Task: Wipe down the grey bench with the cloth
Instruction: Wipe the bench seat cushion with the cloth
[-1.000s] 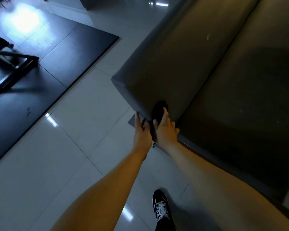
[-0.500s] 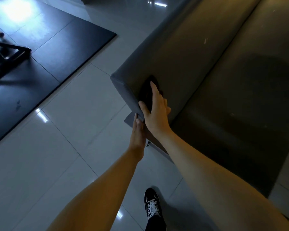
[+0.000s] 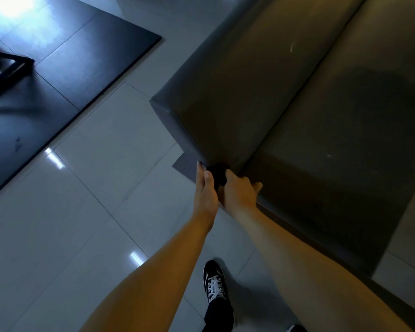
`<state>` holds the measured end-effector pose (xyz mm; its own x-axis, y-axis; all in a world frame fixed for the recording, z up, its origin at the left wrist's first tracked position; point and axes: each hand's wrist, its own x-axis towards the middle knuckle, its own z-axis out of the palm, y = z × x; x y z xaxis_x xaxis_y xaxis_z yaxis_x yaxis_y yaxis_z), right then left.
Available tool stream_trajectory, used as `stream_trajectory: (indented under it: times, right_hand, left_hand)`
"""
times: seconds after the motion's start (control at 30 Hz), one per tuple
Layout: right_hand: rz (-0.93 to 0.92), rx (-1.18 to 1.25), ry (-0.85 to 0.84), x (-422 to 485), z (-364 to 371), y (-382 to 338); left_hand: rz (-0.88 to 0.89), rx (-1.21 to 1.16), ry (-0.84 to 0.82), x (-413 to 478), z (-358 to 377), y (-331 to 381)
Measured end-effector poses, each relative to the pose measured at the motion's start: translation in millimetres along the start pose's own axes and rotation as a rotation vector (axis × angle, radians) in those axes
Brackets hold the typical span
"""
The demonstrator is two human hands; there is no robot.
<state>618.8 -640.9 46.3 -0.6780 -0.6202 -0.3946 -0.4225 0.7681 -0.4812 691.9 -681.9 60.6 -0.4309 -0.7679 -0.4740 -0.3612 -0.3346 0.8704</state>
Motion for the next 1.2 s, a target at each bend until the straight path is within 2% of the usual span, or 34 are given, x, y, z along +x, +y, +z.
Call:
stream_trajectory:
  times: [0.07,0.13,0.27,0.37,0.47,0.57,0.67,0.83,1.0,1.1,1.2]
  right_hand:
    - [0.087,0.067,-0.124,6,-10,-1]
    - [0.160,0.345,-0.209,2,-23,4]
    - [0.065,0.758,-0.204,-46,-77,23]
    - [-0.018,0.779,-0.282,-89,-128,33]
    - [-0.038,0.781,-0.272,-123,-178,47]
    - [0.042,0.878,-0.288,-155,-229,58]
    - [0.140,0.934,-0.205,-178,-272,65]
    - [0.296,0.967,-0.153,-199,-325,70]
    - [0.382,1.078,-0.285,-187,-352,72]
    - [0.402,1.232,-0.234,-168,-366,74]
    - [0.357,1.303,-0.178,-147,-385,77]
  left_hand:
    - [-0.030,0.023,-0.014,-8,2,5]
    - [-0.068,0.049,-0.031,-18,4,11]
    - [-0.156,-0.018,-0.074,-54,15,36]
    - [-0.201,-0.064,-0.112,-95,33,66]
    - [-0.192,-0.053,-0.086,-135,55,100]
    - [-0.181,-0.047,-0.080,-174,75,136]
    - [-0.182,-0.056,-0.069,-207,93,168]
    - [-0.215,-0.104,-0.177,-242,114,209]
    - [-0.297,-0.194,-0.214,-246,130,234]
    - [-0.354,-0.207,-0.237,-231,145,248]
    - [-0.295,-0.080,-0.200,-208,161,266]
